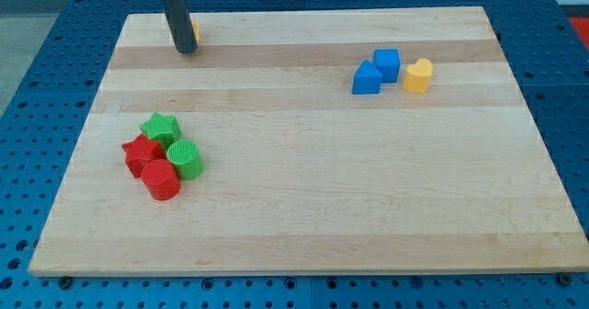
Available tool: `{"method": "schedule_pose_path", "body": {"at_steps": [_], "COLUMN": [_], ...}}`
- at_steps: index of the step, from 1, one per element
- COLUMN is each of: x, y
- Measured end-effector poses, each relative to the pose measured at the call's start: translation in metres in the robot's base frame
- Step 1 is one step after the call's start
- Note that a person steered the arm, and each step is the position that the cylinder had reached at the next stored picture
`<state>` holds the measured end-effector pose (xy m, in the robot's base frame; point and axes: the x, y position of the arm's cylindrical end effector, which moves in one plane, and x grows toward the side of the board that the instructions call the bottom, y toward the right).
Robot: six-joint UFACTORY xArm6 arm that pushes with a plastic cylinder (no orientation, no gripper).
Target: Push the green circle closer to the green star
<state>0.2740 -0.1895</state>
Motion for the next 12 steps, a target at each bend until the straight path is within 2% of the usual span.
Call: {"method": "schedule_pose_path", "body": {"at_steps": [1,3,5,8,9,11,12], "x": [0.0,-0.007,-0.025,-0.026,-0.022,0.063,0.063], "y": [-0.002,0.039,0.039,-0.021,-0.018,0.063,0.063]}}
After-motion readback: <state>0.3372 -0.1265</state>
